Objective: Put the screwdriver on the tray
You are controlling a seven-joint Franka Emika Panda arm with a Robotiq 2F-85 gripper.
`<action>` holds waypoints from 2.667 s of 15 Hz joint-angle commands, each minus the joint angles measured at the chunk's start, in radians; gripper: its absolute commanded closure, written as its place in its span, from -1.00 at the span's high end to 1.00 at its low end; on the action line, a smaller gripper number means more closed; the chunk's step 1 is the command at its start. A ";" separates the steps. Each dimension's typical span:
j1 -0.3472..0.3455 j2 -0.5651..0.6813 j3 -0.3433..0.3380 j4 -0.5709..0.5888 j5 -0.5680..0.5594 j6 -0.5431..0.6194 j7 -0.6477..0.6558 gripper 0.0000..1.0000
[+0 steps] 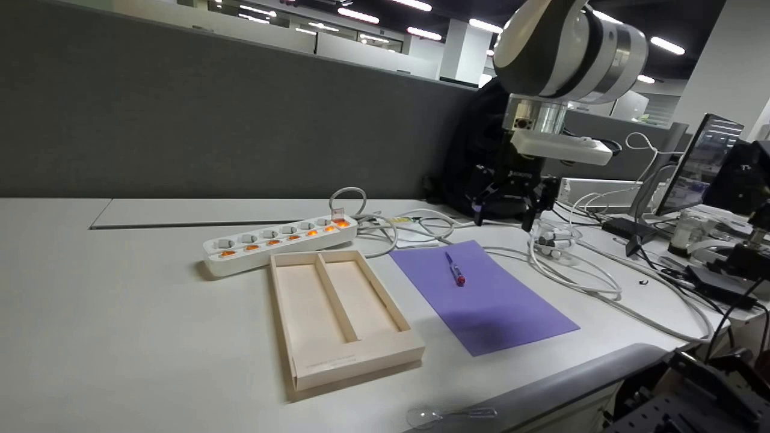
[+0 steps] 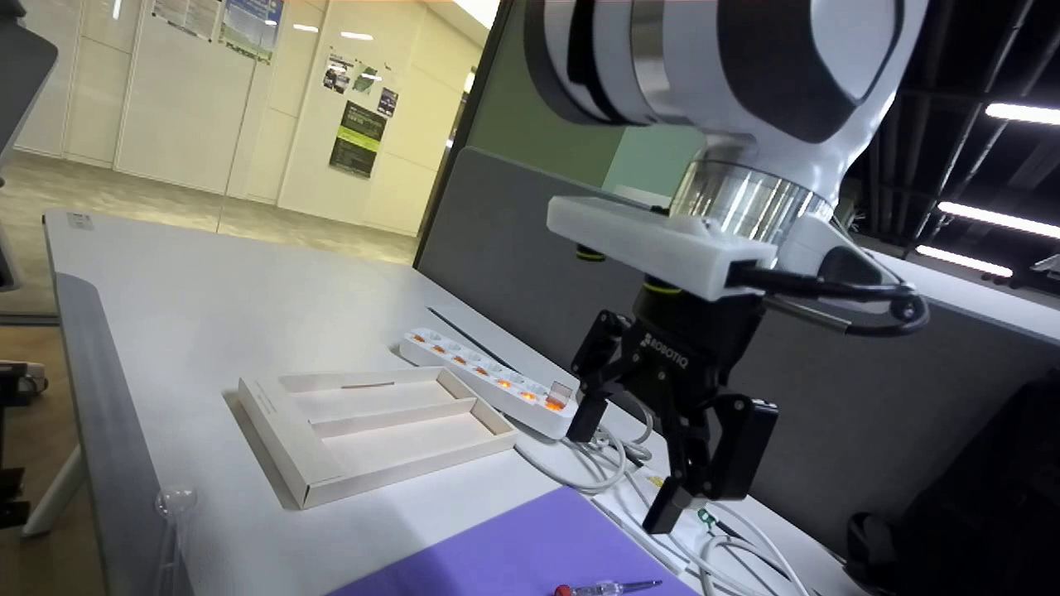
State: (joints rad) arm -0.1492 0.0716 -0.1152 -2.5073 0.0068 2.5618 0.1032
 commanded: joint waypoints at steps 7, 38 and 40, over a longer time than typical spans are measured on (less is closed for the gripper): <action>0.012 0.285 -0.013 0.199 0.003 0.089 -0.008 1.00; 0.042 0.510 0.035 0.349 0.068 0.193 -0.064 -0.91; 0.064 0.484 0.037 0.337 0.052 0.194 -0.071 -0.91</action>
State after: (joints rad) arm -0.1216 0.6001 -0.0685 -2.1556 0.0890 2.7597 0.0199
